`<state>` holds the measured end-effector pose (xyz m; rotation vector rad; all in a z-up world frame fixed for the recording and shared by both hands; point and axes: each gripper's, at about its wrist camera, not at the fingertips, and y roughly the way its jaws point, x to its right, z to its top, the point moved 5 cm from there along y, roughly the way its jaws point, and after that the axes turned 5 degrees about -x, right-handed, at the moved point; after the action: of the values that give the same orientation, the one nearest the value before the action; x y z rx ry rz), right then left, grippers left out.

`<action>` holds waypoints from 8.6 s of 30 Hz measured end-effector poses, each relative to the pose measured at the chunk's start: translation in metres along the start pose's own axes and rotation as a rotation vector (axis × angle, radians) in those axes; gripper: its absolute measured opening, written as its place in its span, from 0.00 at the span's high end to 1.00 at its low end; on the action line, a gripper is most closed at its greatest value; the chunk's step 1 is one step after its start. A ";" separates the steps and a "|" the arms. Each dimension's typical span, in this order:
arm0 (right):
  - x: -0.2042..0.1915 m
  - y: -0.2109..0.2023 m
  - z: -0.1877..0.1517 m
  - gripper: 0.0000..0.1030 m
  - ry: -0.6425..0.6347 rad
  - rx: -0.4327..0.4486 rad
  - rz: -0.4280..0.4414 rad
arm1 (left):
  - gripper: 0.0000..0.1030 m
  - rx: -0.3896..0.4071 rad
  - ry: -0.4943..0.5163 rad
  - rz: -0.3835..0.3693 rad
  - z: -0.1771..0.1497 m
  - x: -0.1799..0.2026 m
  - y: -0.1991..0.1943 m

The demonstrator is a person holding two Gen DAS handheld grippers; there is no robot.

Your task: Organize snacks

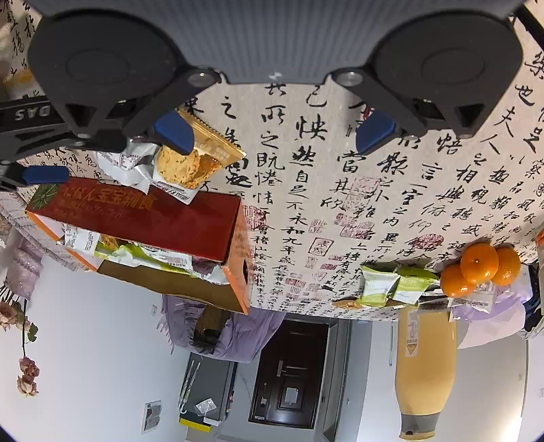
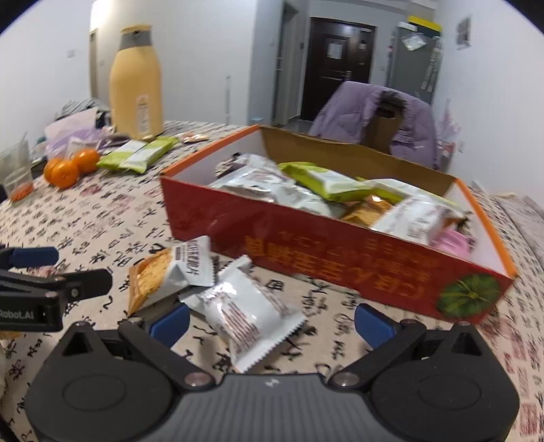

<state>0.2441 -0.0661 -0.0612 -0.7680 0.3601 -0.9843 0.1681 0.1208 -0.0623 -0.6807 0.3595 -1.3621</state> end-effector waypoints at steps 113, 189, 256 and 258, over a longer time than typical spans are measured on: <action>0.092 -0.044 -0.046 0.41 0.260 0.264 -0.083 | 0.48 -0.055 0.048 0.152 -0.001 0.090 0.012; 0.159 0.001 0.075 0.00 0.352 0.401 -0.122 | 0.00 0.205 0.049 0.010 0.134 0.127 0.088; 0.073 -0.152 -0.122 0.00 0.318 0.262 -0.025 | 0.00 0.128 0.156 -0.097 -0.045 0.096 -0.110; 0.074 -0.151 -0.125 0.00 0.320 0.254 -0.026 | 0.00 0.117 0.153 -0.095 -0.049 0.093 -0.107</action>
<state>0.1163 -0.2300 -0.0339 -0.3848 0.4907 -1.1546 0.0738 0.0126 -0.0177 -0.5037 0.3694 -1.5183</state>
